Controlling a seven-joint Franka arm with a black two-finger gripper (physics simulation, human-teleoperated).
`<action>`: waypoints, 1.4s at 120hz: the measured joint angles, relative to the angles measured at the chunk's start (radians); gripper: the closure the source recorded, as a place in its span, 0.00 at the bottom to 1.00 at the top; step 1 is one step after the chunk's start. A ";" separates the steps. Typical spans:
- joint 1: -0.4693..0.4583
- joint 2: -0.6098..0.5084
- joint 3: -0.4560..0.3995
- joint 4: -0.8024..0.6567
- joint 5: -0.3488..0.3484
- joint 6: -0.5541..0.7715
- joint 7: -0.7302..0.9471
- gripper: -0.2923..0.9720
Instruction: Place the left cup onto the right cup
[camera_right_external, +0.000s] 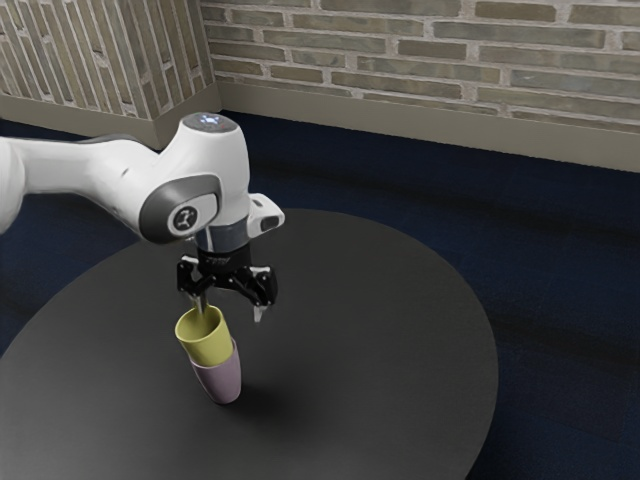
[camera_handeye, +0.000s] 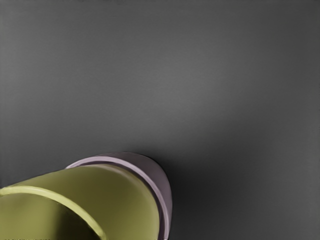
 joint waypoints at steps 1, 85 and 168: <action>0.000 -0.001 0.000 0.001 0.000 -0.001 0.000 0.23; 0.001 -0.038 0.021 0.146 -0.001 -0.134 0.028 0.23; -0.021 -0.016 0.218 0.449 0.001 -0.347 0.230 0.23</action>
